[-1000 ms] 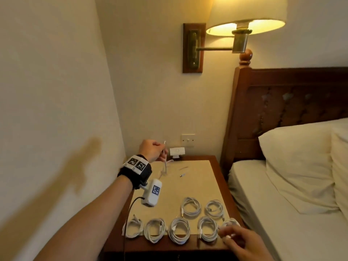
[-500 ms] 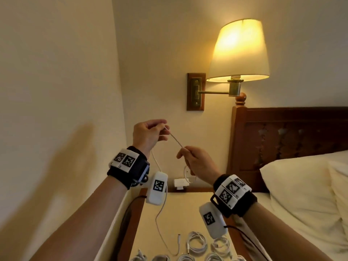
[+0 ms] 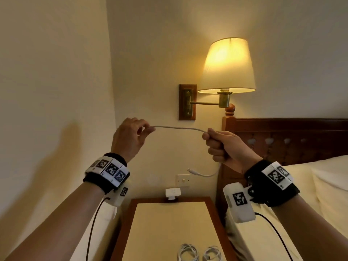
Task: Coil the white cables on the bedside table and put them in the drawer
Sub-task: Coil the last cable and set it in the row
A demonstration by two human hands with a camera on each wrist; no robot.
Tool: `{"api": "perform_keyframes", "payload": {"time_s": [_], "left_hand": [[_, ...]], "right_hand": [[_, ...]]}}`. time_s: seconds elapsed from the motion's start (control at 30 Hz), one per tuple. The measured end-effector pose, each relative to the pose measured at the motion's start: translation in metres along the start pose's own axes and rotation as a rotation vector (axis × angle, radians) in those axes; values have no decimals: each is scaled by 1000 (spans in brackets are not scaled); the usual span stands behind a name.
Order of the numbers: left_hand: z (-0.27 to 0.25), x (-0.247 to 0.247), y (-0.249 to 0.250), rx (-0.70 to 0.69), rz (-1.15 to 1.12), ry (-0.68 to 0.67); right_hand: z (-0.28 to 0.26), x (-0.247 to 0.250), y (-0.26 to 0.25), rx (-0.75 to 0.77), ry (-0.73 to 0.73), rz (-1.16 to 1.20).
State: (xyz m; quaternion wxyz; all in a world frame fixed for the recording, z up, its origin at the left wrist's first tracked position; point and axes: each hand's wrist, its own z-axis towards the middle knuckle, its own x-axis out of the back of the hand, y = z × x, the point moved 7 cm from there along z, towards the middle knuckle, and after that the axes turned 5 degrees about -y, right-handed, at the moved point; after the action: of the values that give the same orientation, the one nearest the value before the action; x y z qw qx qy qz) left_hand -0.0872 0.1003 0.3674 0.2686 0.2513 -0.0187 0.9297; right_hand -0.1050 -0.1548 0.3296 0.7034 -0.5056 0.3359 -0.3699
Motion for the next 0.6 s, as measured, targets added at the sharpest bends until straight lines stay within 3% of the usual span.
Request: {"api": "perform_keyframes", "payload": {"time_s": [0.07, 0.2, 0.3, 0.37, 0.5, 0.53, 0.6], "left_hand": [[7, 10, -5, -22, 19, 39], [16, 17, -32, 135, 94, -8], [17, 13, -40, 163, 33, -12], [15, 8, -40, 188, -109, -40], [-11, -18, -32, 482, -798, -246], [-19, -23, -25, 493, -848, -276], [-27, -23, -11, 408, -667, -286]], "right_hand": [[1, -4, -4, -30, -23, -5], [-1, -8, 0, -68, -73, 54], [-1, -7, 1, -43, -90, 185], [-2, -6, -7, 9, -122, 341], [-3, 12, -33, 173, -104, 526], [-5, 18, -39, 217, -77, 518], [-9, 25, -48, 281, -18, 459]]}}
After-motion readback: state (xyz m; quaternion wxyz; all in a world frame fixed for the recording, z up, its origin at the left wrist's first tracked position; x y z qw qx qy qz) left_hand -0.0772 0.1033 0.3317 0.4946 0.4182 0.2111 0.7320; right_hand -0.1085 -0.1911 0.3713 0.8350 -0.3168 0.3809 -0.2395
